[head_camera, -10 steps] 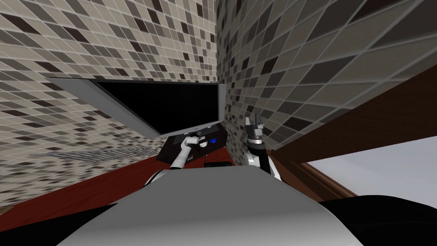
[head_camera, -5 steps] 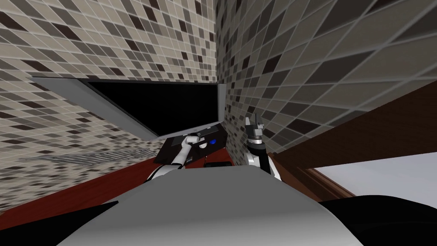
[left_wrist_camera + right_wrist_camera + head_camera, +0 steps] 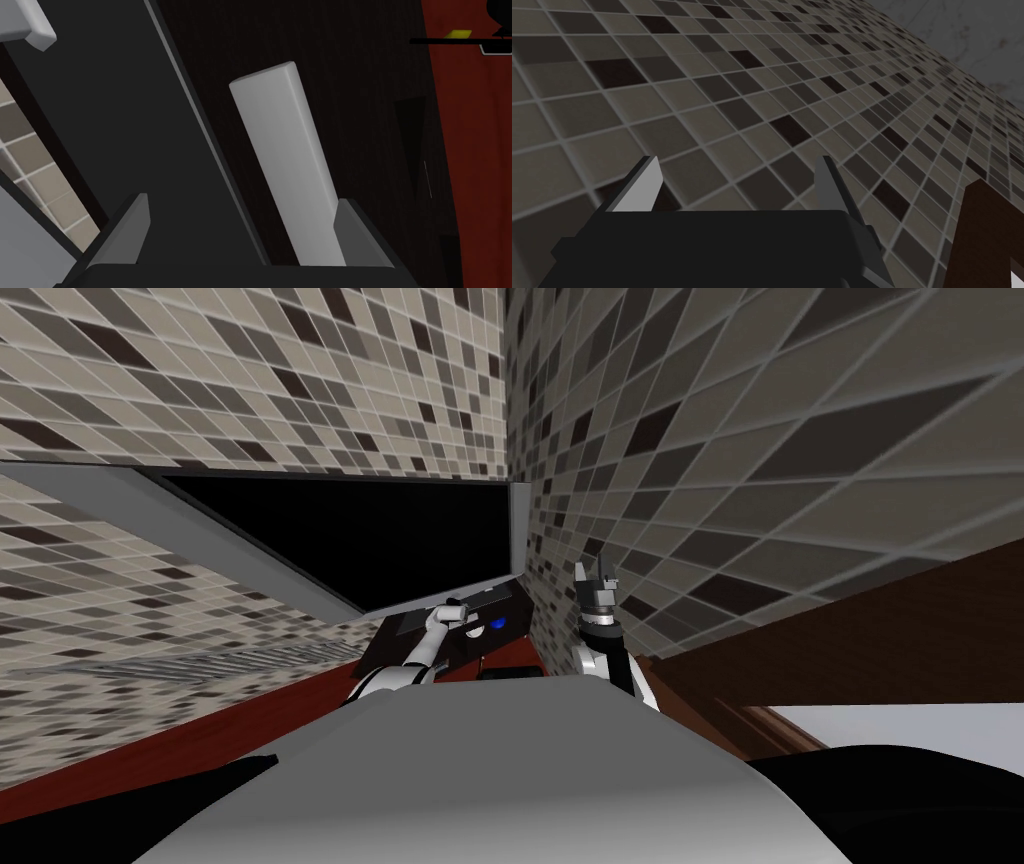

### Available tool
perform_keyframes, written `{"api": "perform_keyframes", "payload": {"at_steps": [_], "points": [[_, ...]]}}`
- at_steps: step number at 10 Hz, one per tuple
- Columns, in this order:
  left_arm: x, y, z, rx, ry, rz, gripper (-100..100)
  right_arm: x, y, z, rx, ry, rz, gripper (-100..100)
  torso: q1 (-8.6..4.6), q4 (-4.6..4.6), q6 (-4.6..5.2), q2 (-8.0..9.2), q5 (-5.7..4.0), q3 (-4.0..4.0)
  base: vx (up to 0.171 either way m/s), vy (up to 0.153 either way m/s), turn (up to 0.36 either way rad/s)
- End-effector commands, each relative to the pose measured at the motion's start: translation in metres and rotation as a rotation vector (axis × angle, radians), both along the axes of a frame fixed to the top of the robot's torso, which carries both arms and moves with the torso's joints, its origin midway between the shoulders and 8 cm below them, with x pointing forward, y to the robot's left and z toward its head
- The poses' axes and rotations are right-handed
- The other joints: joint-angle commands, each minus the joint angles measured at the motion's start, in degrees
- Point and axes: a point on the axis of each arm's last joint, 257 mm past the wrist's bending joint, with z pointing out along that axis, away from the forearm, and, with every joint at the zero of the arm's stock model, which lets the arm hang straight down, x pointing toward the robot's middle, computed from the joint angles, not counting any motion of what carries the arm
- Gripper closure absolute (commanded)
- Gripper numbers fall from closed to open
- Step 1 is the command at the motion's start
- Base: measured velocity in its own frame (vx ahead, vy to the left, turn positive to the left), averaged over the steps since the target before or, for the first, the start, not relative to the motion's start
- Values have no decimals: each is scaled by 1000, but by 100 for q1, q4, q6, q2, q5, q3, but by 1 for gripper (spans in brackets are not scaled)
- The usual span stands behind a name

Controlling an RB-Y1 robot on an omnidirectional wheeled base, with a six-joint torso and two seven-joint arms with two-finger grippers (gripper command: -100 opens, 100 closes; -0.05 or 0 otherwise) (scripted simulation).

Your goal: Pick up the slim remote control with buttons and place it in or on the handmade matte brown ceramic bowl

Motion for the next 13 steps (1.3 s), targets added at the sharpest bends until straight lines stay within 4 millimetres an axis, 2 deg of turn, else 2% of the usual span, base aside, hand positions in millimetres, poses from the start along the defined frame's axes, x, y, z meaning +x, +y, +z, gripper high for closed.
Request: {"api": "perform_keyframes", "payload": {"at_steps": [1, 4, 10, 13], "points": [[-9, 7, -9, -14, 58, 29, -100, 0, 0, 0, 0, 0, 0, 0, 0, 0, 0, 0, 0, 0, 51, 3, -18], [-33, 18, -30, -44, 175, 90, -100, 0, 0, 0, 0, 0, 0, 0, 4, -5, 0, -22, 1, -13, 94, 12, -19], [-63, 27, -46, -92, 311, 170, -100, 0, 0, 0, 0, 0, 0, 0, 6, -2, -1, -7, 1, -4, 60, 13, -13], [-100, 30, -65, -136, 435, 241, -100, 0, 0, 0, 0, 0, 0, 0, 11, -4, -1, -20, 3, -11, 93, 35, -23]]}}
